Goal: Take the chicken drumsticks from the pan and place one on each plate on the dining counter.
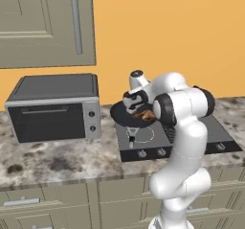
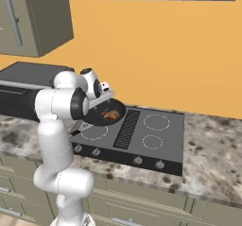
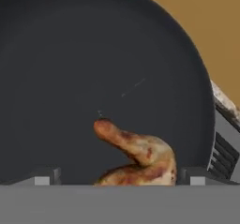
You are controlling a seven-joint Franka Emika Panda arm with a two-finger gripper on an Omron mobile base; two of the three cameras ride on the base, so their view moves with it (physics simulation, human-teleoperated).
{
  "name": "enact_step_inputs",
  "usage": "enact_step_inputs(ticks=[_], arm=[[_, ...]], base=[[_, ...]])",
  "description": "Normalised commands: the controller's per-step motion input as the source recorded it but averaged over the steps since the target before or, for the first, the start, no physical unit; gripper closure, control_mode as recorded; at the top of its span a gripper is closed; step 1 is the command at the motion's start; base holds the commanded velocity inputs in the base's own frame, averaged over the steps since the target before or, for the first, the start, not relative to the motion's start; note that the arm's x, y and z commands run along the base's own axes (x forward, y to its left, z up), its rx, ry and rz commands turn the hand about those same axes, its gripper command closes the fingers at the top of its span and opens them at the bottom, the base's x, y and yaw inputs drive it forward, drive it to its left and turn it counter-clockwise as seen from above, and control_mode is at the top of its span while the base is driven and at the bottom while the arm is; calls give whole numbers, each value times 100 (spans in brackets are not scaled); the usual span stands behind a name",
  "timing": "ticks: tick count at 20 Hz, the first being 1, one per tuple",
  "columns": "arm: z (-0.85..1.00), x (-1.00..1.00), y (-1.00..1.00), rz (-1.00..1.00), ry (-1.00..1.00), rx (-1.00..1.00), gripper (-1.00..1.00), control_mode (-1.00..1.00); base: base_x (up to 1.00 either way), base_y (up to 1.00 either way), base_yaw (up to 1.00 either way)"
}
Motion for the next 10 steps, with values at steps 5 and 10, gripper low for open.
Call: enact_step_inputs(ticks=[5, 10], arm=[[-15, 24, 0, 33, 12, -2, -100, -100], [-23, 7, 0, 34, 25, -5, -100, -100]], base=[[0, 0, 0], [0, 0, 0]])
